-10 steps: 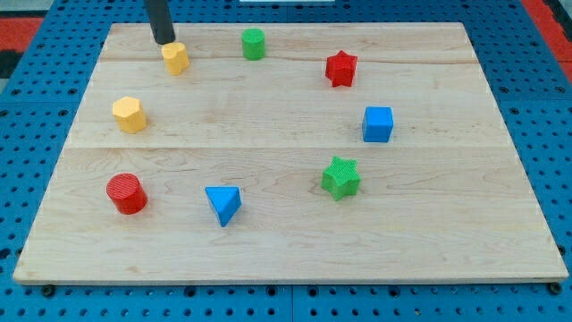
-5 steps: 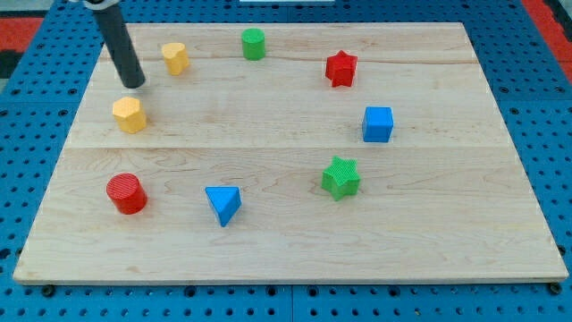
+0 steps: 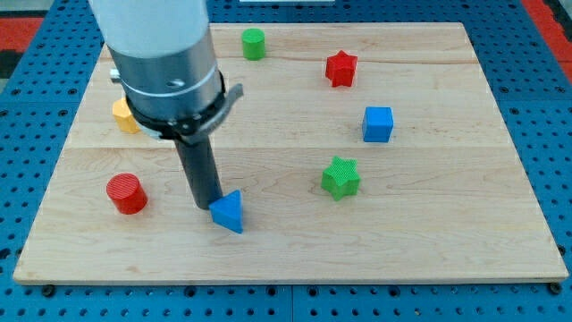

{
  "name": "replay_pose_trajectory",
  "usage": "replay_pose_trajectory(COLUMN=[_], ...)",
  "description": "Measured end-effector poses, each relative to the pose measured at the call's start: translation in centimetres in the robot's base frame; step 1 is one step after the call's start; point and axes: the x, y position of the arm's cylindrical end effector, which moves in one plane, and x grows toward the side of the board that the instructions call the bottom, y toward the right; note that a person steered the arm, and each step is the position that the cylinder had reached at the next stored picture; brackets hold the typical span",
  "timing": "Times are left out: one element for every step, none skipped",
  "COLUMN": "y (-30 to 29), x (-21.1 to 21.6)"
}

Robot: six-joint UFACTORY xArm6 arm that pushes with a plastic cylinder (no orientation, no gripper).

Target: Slightly push the blue triangle downwards

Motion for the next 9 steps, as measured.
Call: replay_pose_trajectory(y=[0.7,1.2,3.3,5.5,5.6,5.9,5.9,6.5,9.1], x=[0.6,0.1,-1.6,-3.8,-4.1,-3.4,-3.4,-3.4,-4.0])
